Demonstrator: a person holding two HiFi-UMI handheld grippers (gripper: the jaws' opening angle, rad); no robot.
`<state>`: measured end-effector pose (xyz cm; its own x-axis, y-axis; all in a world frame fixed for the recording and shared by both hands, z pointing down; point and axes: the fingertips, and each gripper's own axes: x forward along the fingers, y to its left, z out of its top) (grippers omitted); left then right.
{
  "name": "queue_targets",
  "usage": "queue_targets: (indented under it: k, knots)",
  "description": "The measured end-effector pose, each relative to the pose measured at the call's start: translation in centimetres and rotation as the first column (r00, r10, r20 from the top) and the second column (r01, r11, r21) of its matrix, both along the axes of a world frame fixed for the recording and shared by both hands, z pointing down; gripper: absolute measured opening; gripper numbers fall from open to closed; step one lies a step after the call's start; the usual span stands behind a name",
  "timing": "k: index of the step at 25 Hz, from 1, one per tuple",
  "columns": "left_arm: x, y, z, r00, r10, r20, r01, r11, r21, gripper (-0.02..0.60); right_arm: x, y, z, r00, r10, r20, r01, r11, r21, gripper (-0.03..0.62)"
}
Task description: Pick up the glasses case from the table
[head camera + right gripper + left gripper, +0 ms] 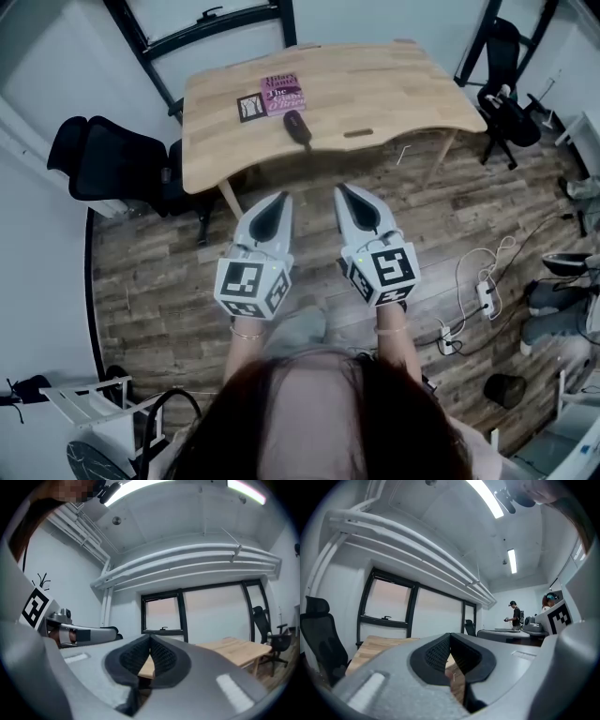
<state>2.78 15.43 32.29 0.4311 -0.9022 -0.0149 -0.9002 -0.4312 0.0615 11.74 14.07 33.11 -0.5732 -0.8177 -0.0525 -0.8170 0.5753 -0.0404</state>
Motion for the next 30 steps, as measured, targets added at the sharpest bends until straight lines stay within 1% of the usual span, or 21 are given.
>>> queue_targets:
  k: [6,12,17,23,30]
  knots:
    - [-0.9,-2.7,0.1,1.0,0.015,-0.004,-0.015,1.0,-0.005,0.009,-0.9,-2.2,-0.4,0.998,-0.024,0.056,0.025,1.0,-0.019,0.003]
    - [-1.4,-5.3,-0.1,0.999,0.037,-0.004,-0.037,0.999,0.002,0.009,-1.6,-4.6,-0.5,0.997,-0.017,0.076,0.019,0.999,-0.027,0.003]
    - [-2.6,-7.5,0.1,0.998,0.061,-0.006,-0.061,0.998,-0.004,0.009,-2.9,-6.9,-0.4,0.999,0.008,0.052,-0.007,1.0,-0.023,0.003]
    - [-3.2,-9.8,0.1,0.994,0.108,0.008,-0.108,0.994,-0.006,0.009,-4.6,-9.2,-0.6,0.998,0.003,0.062,-0.001,0.999,-0.032,0.003]
    - [-4.1,-11.9,-0.4,0.99,0.139,-0.001,-0.139,0.99,-0.003,0.009,-6.0,-11.7,-0.6,0.999,0.028,0.025,-0.027,0.999,-0.033,0.003]
